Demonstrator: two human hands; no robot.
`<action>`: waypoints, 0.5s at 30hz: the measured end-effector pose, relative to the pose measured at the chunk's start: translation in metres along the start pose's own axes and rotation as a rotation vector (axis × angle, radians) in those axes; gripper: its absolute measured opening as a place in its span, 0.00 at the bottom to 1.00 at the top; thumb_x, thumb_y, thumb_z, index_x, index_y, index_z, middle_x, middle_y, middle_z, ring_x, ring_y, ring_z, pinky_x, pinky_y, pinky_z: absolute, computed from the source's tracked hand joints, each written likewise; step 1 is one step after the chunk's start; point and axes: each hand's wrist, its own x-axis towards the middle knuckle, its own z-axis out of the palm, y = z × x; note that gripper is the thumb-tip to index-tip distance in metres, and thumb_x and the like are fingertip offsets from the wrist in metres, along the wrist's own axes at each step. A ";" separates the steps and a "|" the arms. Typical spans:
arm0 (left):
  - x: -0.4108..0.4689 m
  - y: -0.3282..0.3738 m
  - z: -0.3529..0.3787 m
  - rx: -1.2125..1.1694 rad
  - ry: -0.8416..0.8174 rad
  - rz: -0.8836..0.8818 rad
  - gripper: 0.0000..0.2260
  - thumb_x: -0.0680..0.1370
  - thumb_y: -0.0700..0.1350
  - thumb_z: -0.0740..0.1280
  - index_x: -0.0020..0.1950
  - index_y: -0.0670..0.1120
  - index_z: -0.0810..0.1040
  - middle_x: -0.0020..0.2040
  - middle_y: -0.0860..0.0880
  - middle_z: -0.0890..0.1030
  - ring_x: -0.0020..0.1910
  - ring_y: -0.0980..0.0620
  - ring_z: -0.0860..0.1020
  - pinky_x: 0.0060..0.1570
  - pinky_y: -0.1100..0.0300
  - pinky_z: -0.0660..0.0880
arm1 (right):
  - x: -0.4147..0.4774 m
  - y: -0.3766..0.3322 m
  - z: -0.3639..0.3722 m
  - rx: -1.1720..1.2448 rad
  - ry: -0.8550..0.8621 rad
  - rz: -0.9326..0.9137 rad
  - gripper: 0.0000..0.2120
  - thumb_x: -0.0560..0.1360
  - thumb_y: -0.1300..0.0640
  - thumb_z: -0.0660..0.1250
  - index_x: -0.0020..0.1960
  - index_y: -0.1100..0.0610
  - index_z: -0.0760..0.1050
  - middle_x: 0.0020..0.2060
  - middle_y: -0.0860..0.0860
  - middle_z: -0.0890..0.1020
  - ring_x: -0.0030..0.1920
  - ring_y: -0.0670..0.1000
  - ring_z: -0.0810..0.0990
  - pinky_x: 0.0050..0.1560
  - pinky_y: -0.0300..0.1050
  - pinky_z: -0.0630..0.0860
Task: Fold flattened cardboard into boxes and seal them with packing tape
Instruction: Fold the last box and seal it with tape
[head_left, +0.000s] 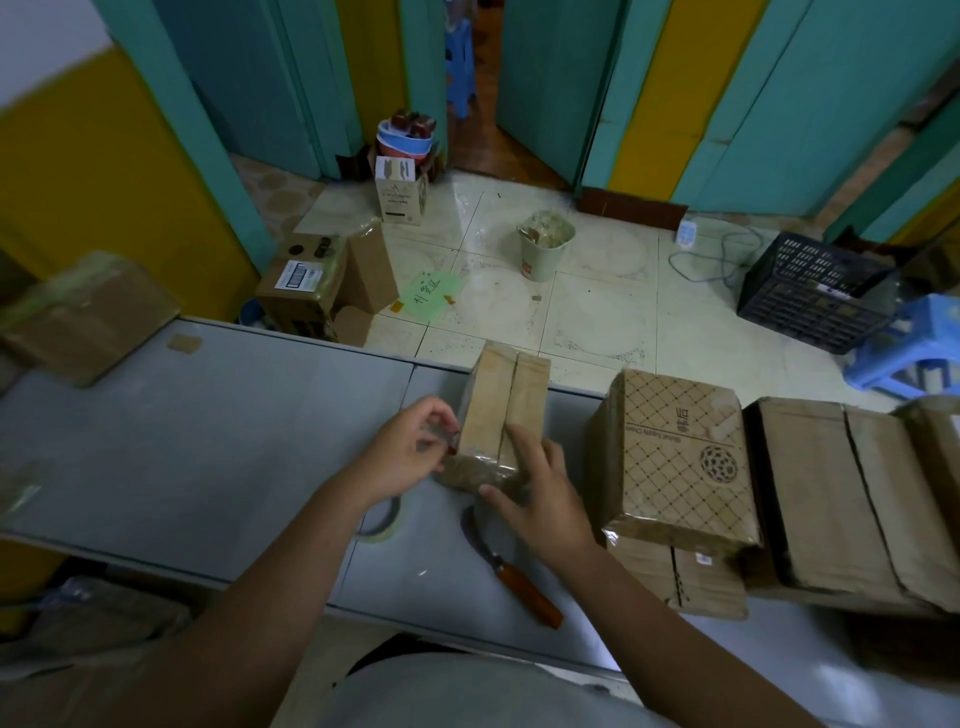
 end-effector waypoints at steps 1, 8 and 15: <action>-0.004 0.001 0.007 -0.011 0.016 0.020 0.18 0.81 0.35 0.70 0.58 0.60 0.77 0.60 0.64 0.79 0.56 0.59 0.83 0.51 0.54 0.85 | 0.002 -0.001 0.001 -0.029 0.012 0.008 0.37 0.75 0.41 0.74 0.77 0.35 0.58 0.75 0.47 0.63 0.61 0.50 0.80 0.57 0.52 0.84; -0.010 -0.006 0.025 0.023 -0.044 0.082 0.20 0.83 0.41 0.68 0.65 0.67 0.78 0.65 0.65 0.69 0.63 0.60 0.76 0.56 0.61 0.82 | 0.010 0.003 0.009 -0.185 0.081 0.045 0.35 0.74 0.43 0.76 0.73 0.37 0.60 0.68 0.48 0.67 0.56 0.52 0.82 0.54 0.54 0.84; -0.012 -0.021 0.028 0.184 0.073 0.118 0.23 0.75 0.45 0.80 0.63 0.64 0.77 0.62 0.68 0.65 0.59 0.54 0.80 0.59 0.61 0.83 | 0.014 -0.002 0.014 -0.190 0.033 -0.002 0.35 0.75 0.44 0.76 0.75 0.37 0.61 0.69 0.48 0.67 0.55 0.50 0.82 0.53 0.46 0.83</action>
